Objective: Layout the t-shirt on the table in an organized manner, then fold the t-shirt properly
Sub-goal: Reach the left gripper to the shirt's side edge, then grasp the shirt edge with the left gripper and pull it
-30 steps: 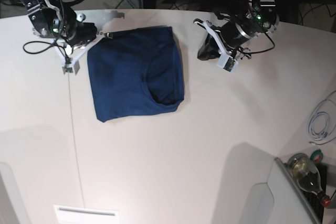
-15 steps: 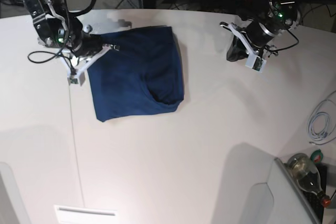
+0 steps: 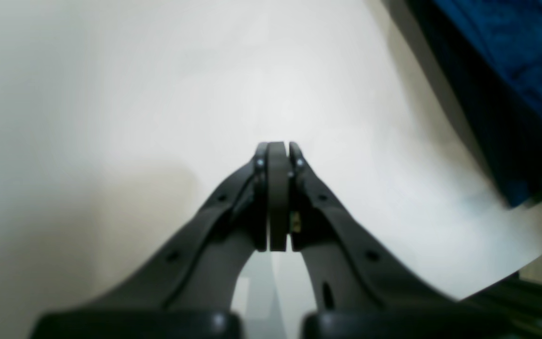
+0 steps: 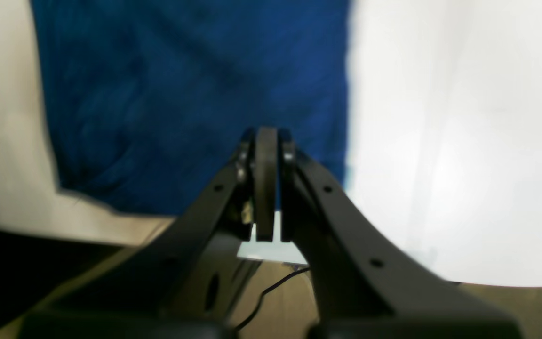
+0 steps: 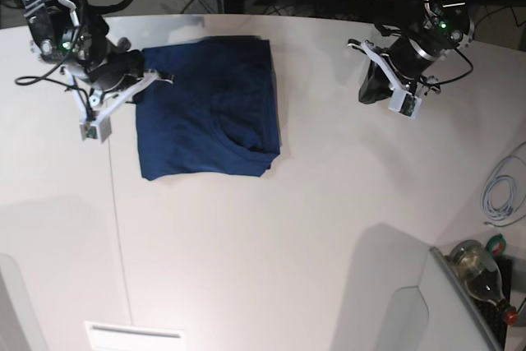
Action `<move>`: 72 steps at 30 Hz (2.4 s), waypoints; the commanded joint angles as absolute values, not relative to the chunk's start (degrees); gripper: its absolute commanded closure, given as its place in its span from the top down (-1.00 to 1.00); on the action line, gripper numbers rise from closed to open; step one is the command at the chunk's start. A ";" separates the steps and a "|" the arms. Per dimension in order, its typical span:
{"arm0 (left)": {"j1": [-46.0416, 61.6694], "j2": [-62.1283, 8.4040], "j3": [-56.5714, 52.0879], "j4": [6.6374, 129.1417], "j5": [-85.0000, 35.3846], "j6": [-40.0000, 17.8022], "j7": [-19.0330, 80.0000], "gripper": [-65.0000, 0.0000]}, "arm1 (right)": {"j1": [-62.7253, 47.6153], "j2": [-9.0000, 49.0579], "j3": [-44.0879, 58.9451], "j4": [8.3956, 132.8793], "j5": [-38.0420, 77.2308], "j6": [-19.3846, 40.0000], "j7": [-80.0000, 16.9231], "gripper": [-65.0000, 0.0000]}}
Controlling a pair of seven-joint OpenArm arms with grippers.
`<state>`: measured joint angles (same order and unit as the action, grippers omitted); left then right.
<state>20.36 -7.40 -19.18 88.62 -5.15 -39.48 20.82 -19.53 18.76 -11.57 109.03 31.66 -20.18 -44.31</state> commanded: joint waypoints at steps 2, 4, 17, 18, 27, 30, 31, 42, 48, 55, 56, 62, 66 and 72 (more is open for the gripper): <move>20.88 -7.43 -19.21 91.38 -8.75 -40.00 20.35 -1.00 | -19.38 19.12 -9.19 109.85 31.87 -20.18 -43.65 -0.96; 21.05 -7.52 -19.30 93.58 -15.08 -40.00 23.43 -1.00 | -19.56 19.12 -7.08 109.76 31.87 -20.09 -43.65 -0.96; 14.73 -7.52 -9.19 86.37 -31.60 -40.00 30.29 0.97 | -21.23 19.21 -4.18 109.76 31.87 -20.00 -43.65 -0.96; 14.02 -7.43 -8.48 84.70 -31.69 -40.00 30.20 0.98 | -21.23 19.21 -4.70 109.76 31.87 -20.00 -43.65 -0.96; 8.57 -3.74 -2.77 73.45 -31.52 -40.00 30.20 0.98 | -22.02 19.30 -5.23 108.97 31.78 -20.00 -43.56 -0.96; 6.73 -2.42 -0.13 68.88 -31.43 -40.00 30.20 0.98 | -22.55 20.00 -4.79 108.97 31.78 -20.00 -43.30 -0.96; 6.29 -2.07 0.04 67.56 -31.43 -40.00 30.11 0.96 | -22.64 20.35 -4.88 108.97 31.78 -20.00 -43.30 -0.96; 2.51 -0.66 5.41 54.64 -31.43 -40.00 22.55 -0.05 | -23.16 20.70 -3.47 108.97 31.78 -20.00 -43.21 -0.96; 2.51 -1.10 5.41 58.33 -31.43 -40.00 23.96 -1.00 | -24.66 20.62 0.04 108.97 31.78 -20.00 -43.21 -0.96; -2.24 -9.45 10.07 69.85 -31.34 -40.00 36.09 -1.00 | -25.27 19.38 2.95 108.97 31.96 -18.24 -43.21 -0.96; -3.47 -11.47 11.47 71.34 -31.34 -40.00 37.58 -1.00 | -25.27 18.68 3.74 108.97 31.96 -18.15 -43.21 -0.96; -15.43 -20.62 25.01 70.46 -31.25 -40.00 41.71 -1.00 | -25.36 16.57 4.35 108.97 32.13 -18.07 -43.21 -0.96; -26.33 -24.13 42.68 65.89 -31.25 -40.00 41.36 -1.00 | -25.10 15.60 4.44 108.97 32.13 -18.07 -43.21 -0.96; -36.44 -23.52 64.13 61.32 -22.29 -40.00 32.04 -1.00 | -24.84 13.32 4.53 108.97 32.04 -18.07 -43.21 -0.96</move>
